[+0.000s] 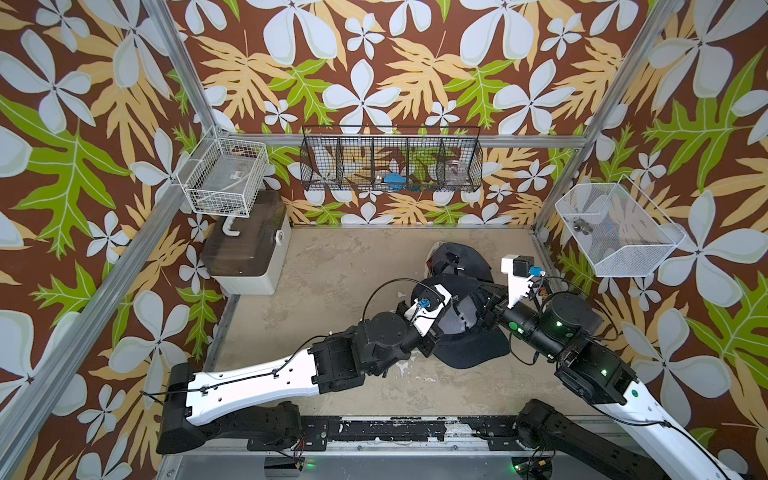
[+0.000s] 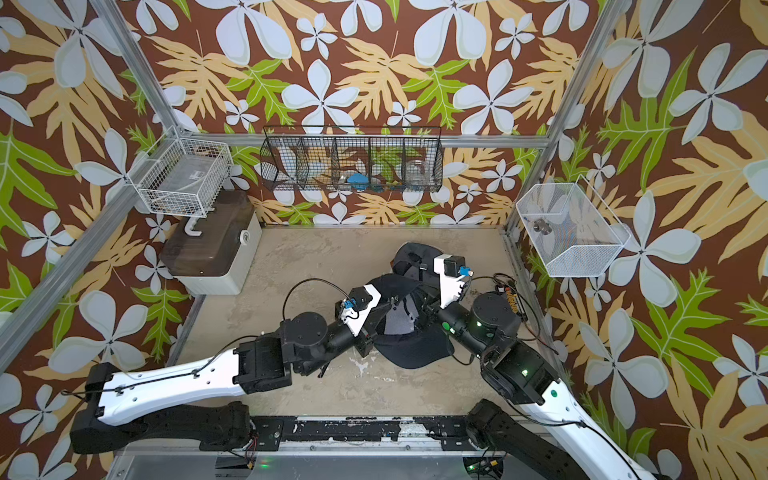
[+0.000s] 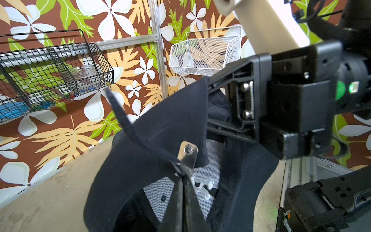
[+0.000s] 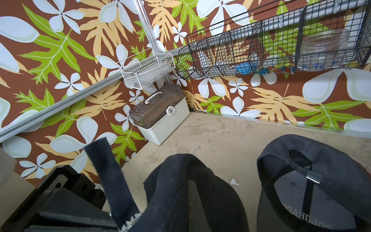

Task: Open the adjustable buckle of the baseball cap
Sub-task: Pull the adjustable strap on the baseball cap.

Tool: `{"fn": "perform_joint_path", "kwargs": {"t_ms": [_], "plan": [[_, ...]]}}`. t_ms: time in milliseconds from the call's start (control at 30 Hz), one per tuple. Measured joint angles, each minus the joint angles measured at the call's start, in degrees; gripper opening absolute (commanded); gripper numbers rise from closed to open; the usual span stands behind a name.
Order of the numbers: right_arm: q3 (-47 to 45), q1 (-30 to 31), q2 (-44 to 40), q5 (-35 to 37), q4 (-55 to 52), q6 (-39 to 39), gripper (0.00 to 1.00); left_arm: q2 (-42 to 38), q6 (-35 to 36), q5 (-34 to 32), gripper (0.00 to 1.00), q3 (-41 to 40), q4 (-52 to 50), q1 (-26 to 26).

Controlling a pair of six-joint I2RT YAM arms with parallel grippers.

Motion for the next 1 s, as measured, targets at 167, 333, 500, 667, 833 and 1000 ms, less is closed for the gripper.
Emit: {"fn": "perform_joint_path", "kwargs": {"t_ms": [167, 333, 500, 667, 833, 1000], "plan": [[-2.8, 0.0, -0.2, 2.1, -2.6, -3.2, 0.03, -0.2, 0.0, -1.7, 0.06, 2.7, -3.9, 0.0], [-5.5, 0.0, -2.0, 1.0, -4.0, -6.5, 0.12, 0.5, 0.0, -2.9, 0.06, 5.9, -8.5, 0.0], [-5.8, 0.0, -2.8, 0.6, -5.7, -9.4, 0.22, 1.6, 0.0, -3.5, 0.06, 8.5, -11.7, 0.0], [-6.3, 0.0, -3.7, -1.3, -6.3, -10.8, 0.34, 3.1, 0.1, -3.5, 0.06, 10.4, -14.2, 0.0], [-6.7, 0.0, -4.8, -2.4, -6.3, -12.2, 0.39, 4.2, 0.0, -2.8, 0.06, 10.9, -16.2, 0.0], [-5.7, 0.0, -5.0, -3.0, -6.6, -12.6, 0.41, 5.0, -0.5, -1.9, 0.06, 11.8, -17.6, 0.0]]}}
